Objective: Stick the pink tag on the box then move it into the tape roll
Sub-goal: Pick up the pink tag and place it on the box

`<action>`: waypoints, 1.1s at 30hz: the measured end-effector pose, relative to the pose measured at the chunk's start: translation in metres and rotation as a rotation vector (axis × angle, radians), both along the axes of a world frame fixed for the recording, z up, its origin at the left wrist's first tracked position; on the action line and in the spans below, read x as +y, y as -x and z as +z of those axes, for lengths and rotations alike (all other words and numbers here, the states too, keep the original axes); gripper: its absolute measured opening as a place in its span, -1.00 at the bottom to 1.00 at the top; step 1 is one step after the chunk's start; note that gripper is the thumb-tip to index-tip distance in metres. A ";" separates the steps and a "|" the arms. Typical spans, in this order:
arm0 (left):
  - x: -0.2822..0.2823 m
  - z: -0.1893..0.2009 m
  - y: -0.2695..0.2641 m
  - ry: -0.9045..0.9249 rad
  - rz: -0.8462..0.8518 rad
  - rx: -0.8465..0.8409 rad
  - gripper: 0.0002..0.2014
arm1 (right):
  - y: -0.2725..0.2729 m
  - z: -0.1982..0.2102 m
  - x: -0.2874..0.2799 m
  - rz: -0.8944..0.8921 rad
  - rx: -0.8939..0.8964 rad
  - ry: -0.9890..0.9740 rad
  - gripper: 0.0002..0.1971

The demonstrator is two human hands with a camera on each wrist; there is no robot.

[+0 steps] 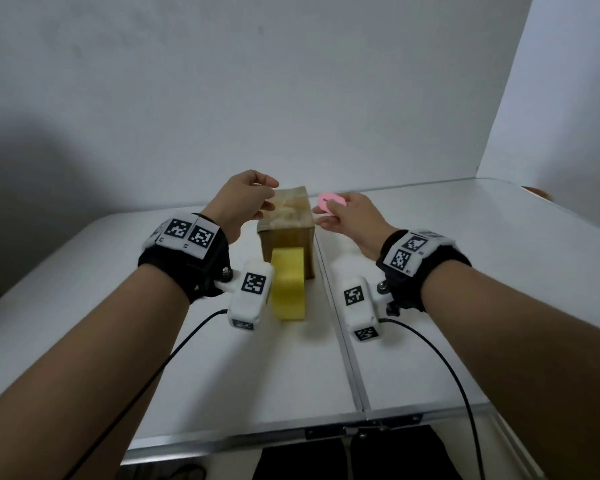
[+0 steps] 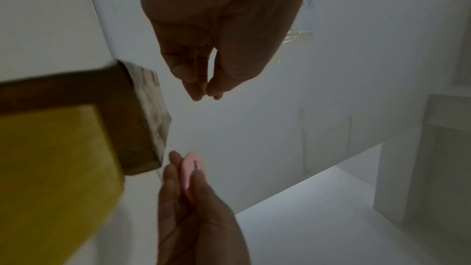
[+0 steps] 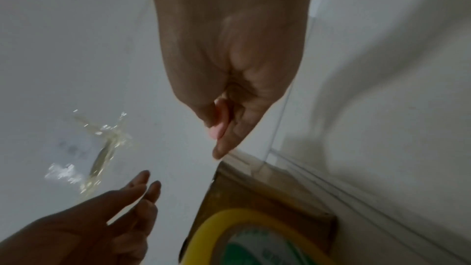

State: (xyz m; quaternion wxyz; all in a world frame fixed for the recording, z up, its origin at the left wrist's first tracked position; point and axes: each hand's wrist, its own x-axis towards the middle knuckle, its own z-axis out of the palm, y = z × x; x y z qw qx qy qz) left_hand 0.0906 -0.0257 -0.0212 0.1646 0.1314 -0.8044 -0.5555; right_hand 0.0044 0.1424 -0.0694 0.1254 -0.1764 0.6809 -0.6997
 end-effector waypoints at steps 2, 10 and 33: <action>-0.008 -0.006 -0.012 0.004 0.036 -0.016 -0.88 | -0.004 0.008 -0.008 -0.022 0.195 -0.123 -0.77; -0.006 -0.040 -0.041 -0.156 -0.016 -0.242 -0.74 | -0.020 0.025 -0.027 0.118 0.570 -0.554 -0.69; 0.006 -0.055 -0.058 -0.310 -0.269 -0.320 -0.70 | -0.019 0.022 -0.023 0.232 0.735 -0.815 -0.80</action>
